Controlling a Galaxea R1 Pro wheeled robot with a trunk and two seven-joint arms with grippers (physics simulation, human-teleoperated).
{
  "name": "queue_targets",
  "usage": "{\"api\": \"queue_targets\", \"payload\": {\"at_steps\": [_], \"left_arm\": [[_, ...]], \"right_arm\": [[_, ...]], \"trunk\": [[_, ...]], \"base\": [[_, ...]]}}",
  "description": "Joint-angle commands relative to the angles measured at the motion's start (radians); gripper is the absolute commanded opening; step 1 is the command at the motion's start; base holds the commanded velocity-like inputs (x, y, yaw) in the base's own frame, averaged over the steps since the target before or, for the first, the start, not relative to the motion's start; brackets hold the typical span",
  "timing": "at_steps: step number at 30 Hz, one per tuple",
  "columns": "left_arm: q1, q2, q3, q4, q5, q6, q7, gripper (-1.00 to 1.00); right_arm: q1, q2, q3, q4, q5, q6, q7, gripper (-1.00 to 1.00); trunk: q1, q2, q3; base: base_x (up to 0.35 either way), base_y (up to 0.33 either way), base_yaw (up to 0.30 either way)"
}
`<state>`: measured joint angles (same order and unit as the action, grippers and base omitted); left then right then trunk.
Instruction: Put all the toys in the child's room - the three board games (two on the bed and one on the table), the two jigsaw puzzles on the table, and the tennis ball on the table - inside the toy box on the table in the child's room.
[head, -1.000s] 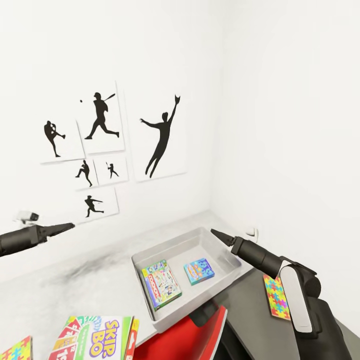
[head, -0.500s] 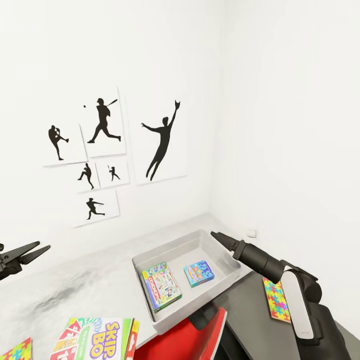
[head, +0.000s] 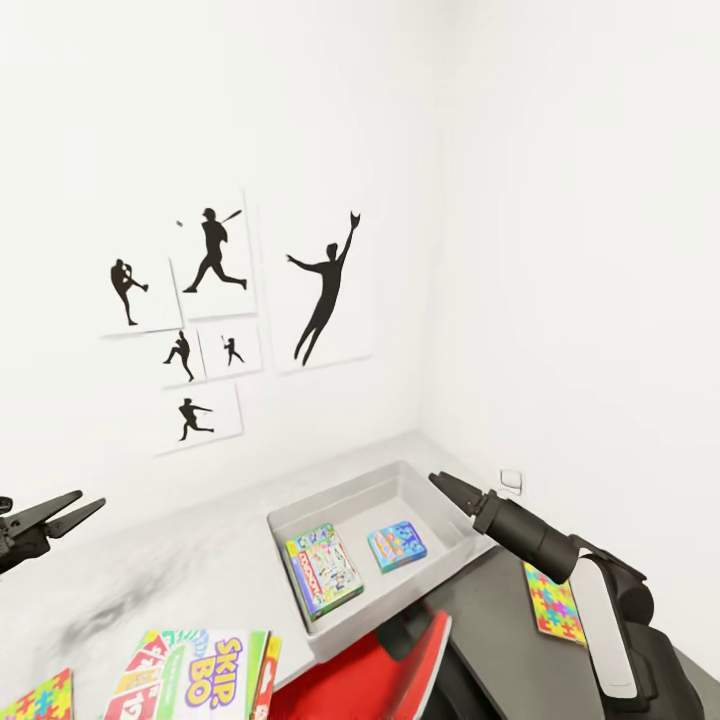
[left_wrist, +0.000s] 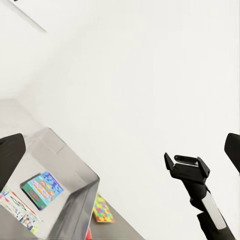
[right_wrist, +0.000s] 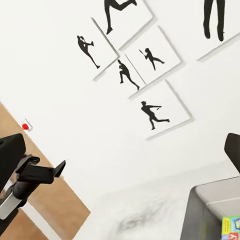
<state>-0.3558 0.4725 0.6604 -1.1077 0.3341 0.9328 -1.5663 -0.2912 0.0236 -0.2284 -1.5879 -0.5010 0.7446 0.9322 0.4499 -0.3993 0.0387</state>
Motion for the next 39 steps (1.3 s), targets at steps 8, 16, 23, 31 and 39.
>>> {"api": "queue_targets", "payload": {"at_steps": [8, 16, 23, 31, 39], "left_arm": [[0.000, -0.003, 0.002, 0.000, -0.001, 0.011, -0.005, 1.00], [0.000, -0.004, 0.001, 0.000, -0.001, 0.011, -0.005, 1.00], [0.000, -0.004, 0.001, 0.000, -0.001, 0.009, -0.005, 1.00], [0.000, -0.004, 0.001, 0.002, -0.001, 0.006, -0.005, 1.00], [0.000, -0.003, 0.002, 0.002, -0.001, 0.005, -0.005, 1.00]], "right_arm": [[0.000, 0.006, 0.000, 0.000, 0.001, -0.004, -0.002, 1.00], [0.000, 0.007, 0.001, 0.000, 0.004, -0.005, -0.005, 1.00], [0.001, 0.010, 0.002, 0.000, 0.004, -0.021, -0.005, 1.00], [0.001, 0.011, 0.003, 0.000, 0.004, -0.064, -0.007, 1.00], [0.001, 0.012, 0.004, 0.001, 0.005, -0.068, -0.010, 1.00]], "trunk": [[0.000, -0.001, 0.007], [0.000, -0.001, 0.008], [0.000, -0.001, 0.008], [0.000, -0.001, 0.009], [0.000, -0.001, 0.010]], "base": [[-0.070, 0.000, 0.000], [-0.035, 0.000, 0.000], [-0.232, 0.000, 0.000], [-0.048, 0.000, 0.000], [-0.001, 0.000, 0.000]]}}
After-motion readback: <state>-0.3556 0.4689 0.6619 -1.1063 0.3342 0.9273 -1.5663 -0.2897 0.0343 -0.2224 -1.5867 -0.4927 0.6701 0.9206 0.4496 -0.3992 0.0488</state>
